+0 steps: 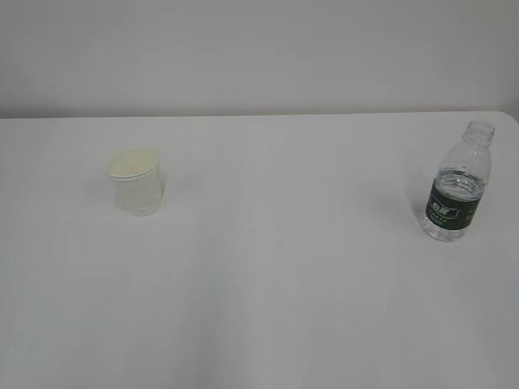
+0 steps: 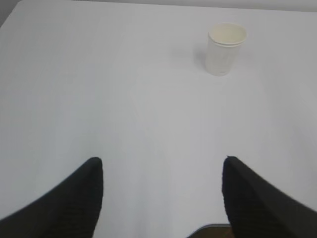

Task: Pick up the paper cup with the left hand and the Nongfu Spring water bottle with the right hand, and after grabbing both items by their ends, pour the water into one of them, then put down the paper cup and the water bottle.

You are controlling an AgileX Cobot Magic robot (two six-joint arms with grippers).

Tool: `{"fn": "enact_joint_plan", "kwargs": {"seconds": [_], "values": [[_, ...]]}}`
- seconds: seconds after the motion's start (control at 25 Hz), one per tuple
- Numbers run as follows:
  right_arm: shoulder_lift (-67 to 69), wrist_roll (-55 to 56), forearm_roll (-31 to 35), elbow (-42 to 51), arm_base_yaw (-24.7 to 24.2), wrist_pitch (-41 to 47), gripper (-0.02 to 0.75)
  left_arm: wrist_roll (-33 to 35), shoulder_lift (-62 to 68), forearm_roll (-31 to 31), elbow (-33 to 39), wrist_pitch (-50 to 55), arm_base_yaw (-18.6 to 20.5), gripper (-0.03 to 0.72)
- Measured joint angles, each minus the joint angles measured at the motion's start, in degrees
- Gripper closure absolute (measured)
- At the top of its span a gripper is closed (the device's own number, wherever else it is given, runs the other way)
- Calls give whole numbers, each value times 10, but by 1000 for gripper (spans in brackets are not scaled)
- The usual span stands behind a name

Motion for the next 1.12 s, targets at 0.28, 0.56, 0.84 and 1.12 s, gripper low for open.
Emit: {"fn": "enact_joint_plan", "kwargs": {"seconds": [0.28, 0.56, 0.84, 1.12], "values": [[0, 0, 0, 0, 0, 0, 201, 0, 0, 0, 0, 0, 0, 158], [0, 0, 11, 0, 0, -7, 201, 0, 0, -15, -1, -2, 0, 170], [0, 0, 33, -8, 0, -55, 202, 0, 0, -67, -5, -57, 0, 178], [0, 0, 72, -8, 0, -105, 205, 0, 8, -79, -5, -67, 0, 185]]}}
